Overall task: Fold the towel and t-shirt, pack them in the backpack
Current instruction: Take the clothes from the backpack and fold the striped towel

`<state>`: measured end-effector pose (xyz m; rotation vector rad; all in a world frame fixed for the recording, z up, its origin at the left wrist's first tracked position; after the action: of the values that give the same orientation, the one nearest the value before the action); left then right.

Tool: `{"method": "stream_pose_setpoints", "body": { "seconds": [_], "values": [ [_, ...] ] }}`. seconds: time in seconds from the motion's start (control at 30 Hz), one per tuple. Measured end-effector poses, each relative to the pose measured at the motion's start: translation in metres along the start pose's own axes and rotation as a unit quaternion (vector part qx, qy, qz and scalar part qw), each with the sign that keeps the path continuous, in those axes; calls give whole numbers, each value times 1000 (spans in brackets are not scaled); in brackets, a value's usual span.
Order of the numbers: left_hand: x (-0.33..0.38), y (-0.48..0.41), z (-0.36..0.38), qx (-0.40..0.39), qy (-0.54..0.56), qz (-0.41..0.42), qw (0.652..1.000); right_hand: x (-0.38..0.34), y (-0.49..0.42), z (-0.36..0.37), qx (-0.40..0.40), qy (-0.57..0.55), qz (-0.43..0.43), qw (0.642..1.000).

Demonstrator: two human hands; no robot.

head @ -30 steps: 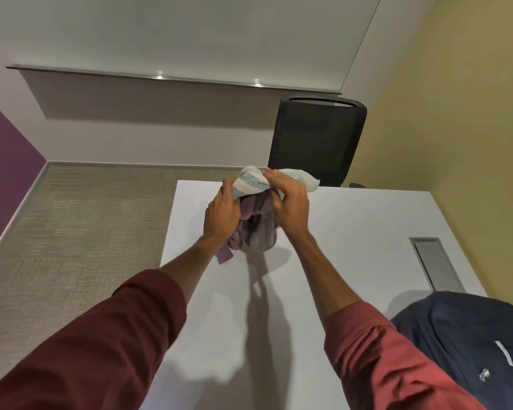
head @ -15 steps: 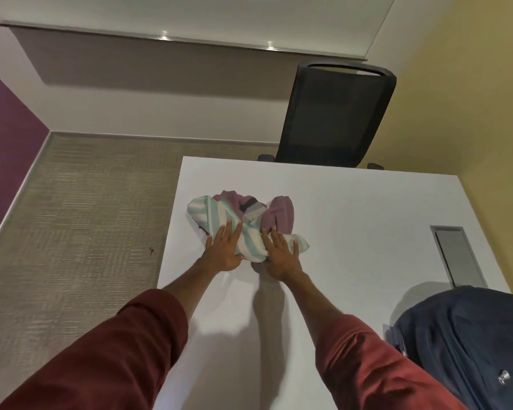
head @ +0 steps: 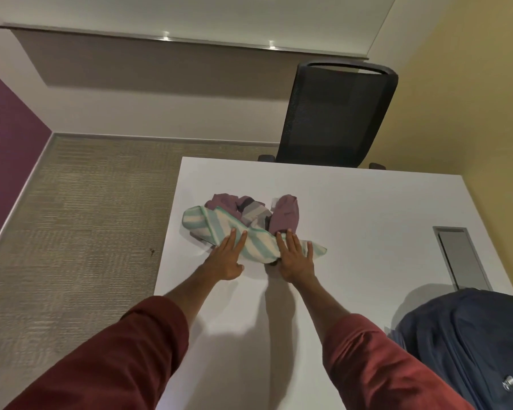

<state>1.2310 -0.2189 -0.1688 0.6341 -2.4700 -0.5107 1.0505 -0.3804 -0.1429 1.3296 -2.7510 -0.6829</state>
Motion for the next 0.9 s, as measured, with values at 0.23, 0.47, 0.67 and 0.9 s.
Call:
{"method": "stream_pose_setpoints", "body": {
  "seconds": [0.23, 0.47, 0.67, 0.9],
  "values": [
    [-1, -24, -3, 22, 7, 24, 999, -23, -6, -32, 40, -118, -55, 991],
    [-2, -11, -2, 51, 22, 39, 998, -48, -20, -37, 113, -219, -1, 969],
    [3, 10, -11, 113, 34, 43, 992, -53, -10, -43, 110, -231, 22, 966],
    [31, 40, -20, 139, 22, 63, 988, -61, 22, -39, 97, -257, 6, 962]
  ]
}}
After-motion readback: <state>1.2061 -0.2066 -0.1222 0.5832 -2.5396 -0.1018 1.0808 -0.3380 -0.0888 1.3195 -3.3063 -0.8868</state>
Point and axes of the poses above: each hand's wrist, its own y-axis away from the middle knuckle, its own z-axis out of the palm, x = y × z, the point moved 1 cm from there along -y, towards the middle knuckle
